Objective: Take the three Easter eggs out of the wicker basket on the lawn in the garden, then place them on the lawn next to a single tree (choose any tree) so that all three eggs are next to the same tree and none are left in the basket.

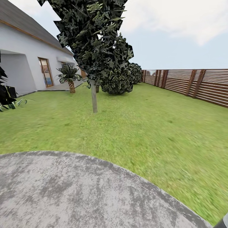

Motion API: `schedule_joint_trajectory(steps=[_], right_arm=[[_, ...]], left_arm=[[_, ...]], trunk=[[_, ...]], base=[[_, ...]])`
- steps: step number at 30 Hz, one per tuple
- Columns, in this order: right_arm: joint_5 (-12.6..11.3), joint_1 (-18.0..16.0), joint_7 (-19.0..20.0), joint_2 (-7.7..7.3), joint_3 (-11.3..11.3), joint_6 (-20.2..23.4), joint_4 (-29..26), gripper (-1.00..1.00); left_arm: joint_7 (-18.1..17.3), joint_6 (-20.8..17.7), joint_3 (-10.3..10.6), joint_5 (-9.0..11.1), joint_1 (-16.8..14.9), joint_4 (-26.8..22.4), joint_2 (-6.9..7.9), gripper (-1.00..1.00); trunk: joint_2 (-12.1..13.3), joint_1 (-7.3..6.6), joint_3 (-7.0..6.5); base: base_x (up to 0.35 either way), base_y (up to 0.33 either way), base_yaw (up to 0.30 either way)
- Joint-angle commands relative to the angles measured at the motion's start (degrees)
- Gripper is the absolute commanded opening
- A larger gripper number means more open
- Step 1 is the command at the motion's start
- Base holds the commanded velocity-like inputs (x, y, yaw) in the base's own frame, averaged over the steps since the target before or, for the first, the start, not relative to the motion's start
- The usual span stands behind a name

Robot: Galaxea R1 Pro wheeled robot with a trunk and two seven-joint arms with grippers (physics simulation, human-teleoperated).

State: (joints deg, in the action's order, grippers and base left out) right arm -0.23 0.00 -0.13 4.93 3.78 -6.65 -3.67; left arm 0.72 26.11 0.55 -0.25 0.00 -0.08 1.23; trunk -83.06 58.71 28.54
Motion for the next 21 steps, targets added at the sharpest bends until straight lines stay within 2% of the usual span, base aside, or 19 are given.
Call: schedule_joint_trajectory(steps=[1, 21], right_arm=[[0.0, 0.0, 0.0, -0.01, 0.4, -0.1, 0.0, 1.00], [0.0, 0.0, 0.0, -0.03, 0.4, -0.1, 0.0, 1.00]], left_arm=[[0.1, 0.2, 0.1, 0.0, 0.0, 0.0, 0.00, 1.00], [0.1, 0.1, 0.1, -0.1, 0.0, 0.0, 0.00, 1.00]], trunk=[[0.0, 0.02, 0.04], [0.0, 0.02, 0.04]], base=[[0.150, 0.000, 0.000], [0.149, 0.000, 0.000]])
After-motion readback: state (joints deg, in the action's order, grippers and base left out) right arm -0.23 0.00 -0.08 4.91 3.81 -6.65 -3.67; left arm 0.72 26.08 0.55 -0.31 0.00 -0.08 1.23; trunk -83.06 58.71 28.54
